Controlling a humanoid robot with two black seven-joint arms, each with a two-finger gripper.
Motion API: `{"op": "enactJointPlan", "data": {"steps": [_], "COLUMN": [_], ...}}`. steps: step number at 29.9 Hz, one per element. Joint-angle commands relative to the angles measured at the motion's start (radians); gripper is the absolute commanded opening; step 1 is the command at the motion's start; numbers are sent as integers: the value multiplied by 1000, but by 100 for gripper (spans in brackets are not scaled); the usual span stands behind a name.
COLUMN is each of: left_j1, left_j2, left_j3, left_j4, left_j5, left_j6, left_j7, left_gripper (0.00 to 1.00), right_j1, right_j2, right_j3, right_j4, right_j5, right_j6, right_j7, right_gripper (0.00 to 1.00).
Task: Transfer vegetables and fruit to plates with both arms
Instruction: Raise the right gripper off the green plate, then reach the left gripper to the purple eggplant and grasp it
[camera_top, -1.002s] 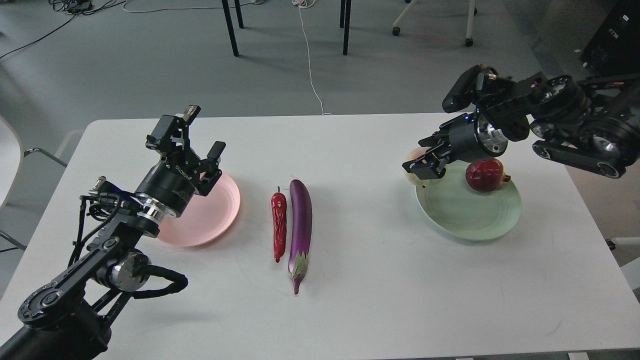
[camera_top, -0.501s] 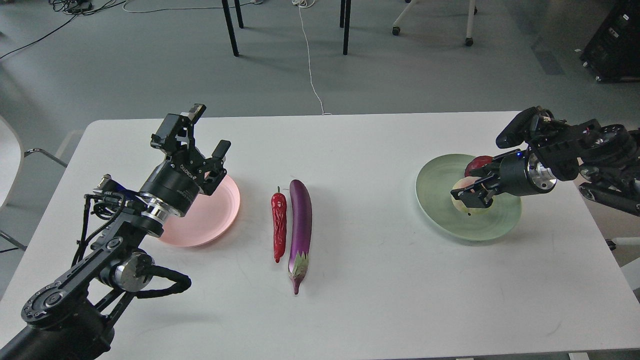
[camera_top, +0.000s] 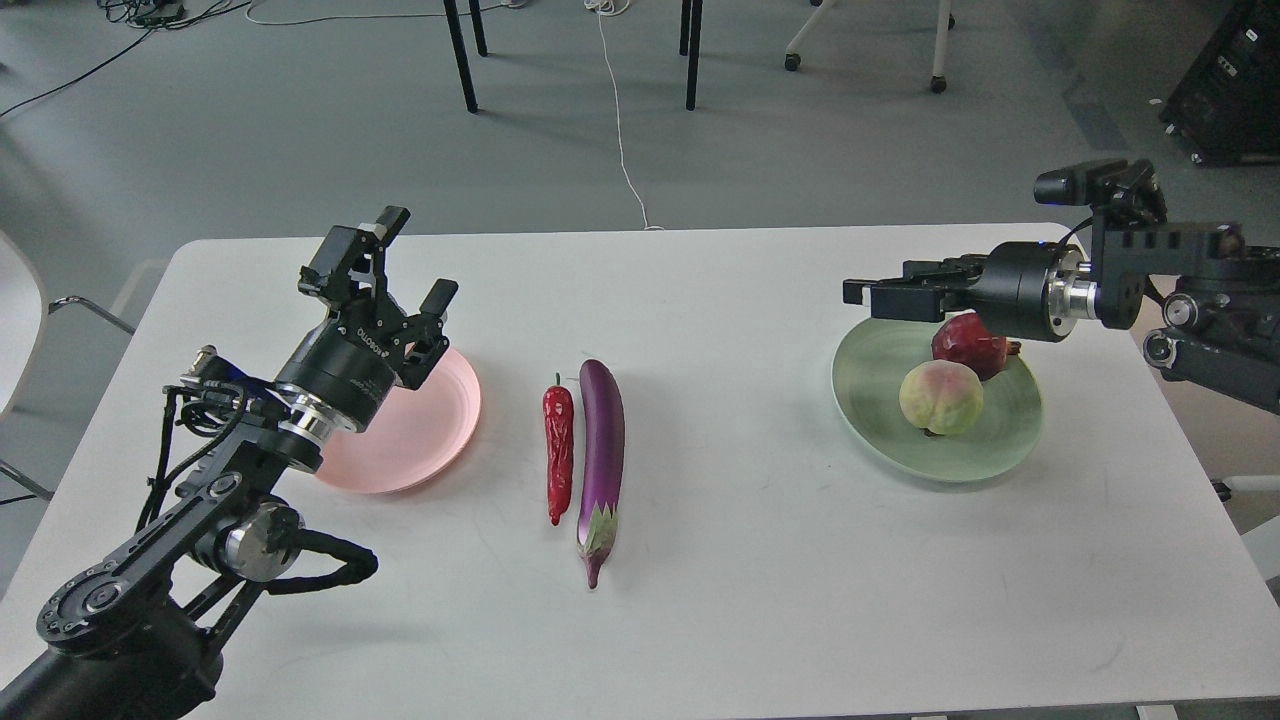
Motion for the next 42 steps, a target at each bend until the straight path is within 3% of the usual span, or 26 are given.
{"op": "enactJointPlan", "data": {"steps": [1, 5, 8, 12, 17, 19, 23, 27, 30, 34, 42], "left_j1": [-2, -13, -27, -121, -298, -373, -477, -521, -527, -521, -521], "left_j2": [0, 5, 5, 23, 104, 130, 167, 161, 135, 98, 6], "left_j3": [3, 48, 81, 219, 402, 469, 554, 563, 563, 566, 566], "left_j4": [-1, -3, -11, -11, -3, 0, 0, -1, 2, 11, 17], "left_j5": [38, 162, 318, 632, 1017, 1099, 1105, 1099, 1069, 1024, 1018], "left_j6": [-1, 0, -1, -1, -29, -82, -234, -367, -367, -367, -367], "left_j7": [1, 0, 0, 6, 30, 79, 220, 267, 297, 382, 480], "left_gripper": [98, 98, 98, 98, 98, 98, 98, 98, 98, 98, 98], "right_j1": [-101, -276, -426, -630, -736, -741, -741, -741, -741, -741, -741], "right_j2": [-29, -21, -3, 30, 24, 20, 20, 22, 20, 20, 20], "right_j3": [140, 350, 534, 729, 812, 818, 820, 820, 818, 820, 831], "right_j4": [50, 46, 31, -40, -36, -35, -34, -34, -34, -34, -34], "right_j5": [363, 673, 817, 858, 858, 858, 858, 856, 856, 856, 855], "right_j6": [1, 9, 70, 199, 236, 236, 236, 236, 236, 236, 237], "right_j7": [0, 0, 0, 0, 0, 0, 0, 0, 0, 0, 0], "right_gripper": [98, 98, 98, 98, 98, 98, 98, 98, 98, 98, 98]}}
